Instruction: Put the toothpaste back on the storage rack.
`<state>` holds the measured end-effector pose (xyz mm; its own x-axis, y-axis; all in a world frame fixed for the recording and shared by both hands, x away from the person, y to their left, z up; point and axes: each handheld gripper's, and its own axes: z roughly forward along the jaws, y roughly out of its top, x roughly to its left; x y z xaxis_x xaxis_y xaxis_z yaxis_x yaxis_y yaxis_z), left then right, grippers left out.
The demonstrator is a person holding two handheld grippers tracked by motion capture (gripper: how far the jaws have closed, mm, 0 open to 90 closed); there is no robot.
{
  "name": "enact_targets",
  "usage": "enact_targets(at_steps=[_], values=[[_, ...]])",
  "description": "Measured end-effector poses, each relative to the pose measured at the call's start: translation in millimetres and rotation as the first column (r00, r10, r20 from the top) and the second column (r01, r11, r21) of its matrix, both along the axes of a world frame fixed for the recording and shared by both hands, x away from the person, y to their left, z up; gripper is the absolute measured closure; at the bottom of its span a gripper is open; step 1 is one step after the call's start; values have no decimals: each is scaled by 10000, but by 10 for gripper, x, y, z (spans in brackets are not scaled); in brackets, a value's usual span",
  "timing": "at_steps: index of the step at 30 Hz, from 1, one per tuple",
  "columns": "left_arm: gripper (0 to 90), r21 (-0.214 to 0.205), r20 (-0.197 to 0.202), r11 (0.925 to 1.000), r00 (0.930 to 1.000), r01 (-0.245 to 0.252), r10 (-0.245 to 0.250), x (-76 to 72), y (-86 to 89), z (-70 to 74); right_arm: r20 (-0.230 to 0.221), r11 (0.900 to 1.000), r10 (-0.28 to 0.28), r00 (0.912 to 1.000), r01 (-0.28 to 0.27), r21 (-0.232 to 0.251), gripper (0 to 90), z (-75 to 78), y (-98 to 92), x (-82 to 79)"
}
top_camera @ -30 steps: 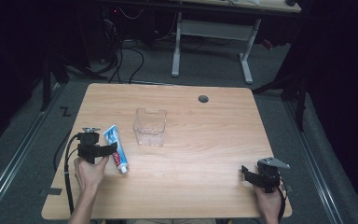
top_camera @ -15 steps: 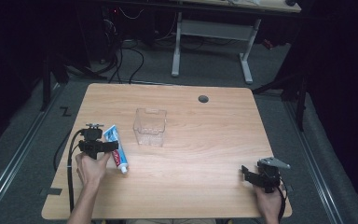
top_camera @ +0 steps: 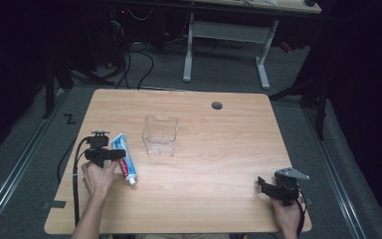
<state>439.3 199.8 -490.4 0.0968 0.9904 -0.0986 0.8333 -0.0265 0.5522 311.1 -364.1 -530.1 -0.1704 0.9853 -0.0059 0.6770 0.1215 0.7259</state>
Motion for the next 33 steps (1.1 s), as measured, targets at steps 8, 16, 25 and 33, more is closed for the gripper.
enact_targets(at_steps=[8,16,25,33], values=[[218,-171,62,9998,10000,-69,70,55,-17,-3,-1,10000,-2,10000,2,0,290,0,0,0],[239,-184,40,9998,10000,-65,66,117,-64,-20,-6,10000,-21,10000,21,36,290,0,0,-1],[280,-244,111,9997,9999,-45,48,162,-119,-72,4,10000,-1,10000,1,23,289,0,-1,-1],[308,-253,31,9997,10000,-2,2,194,-171,-124,-52,10000,-20,10000,19,-32,289,3,5,-3]])
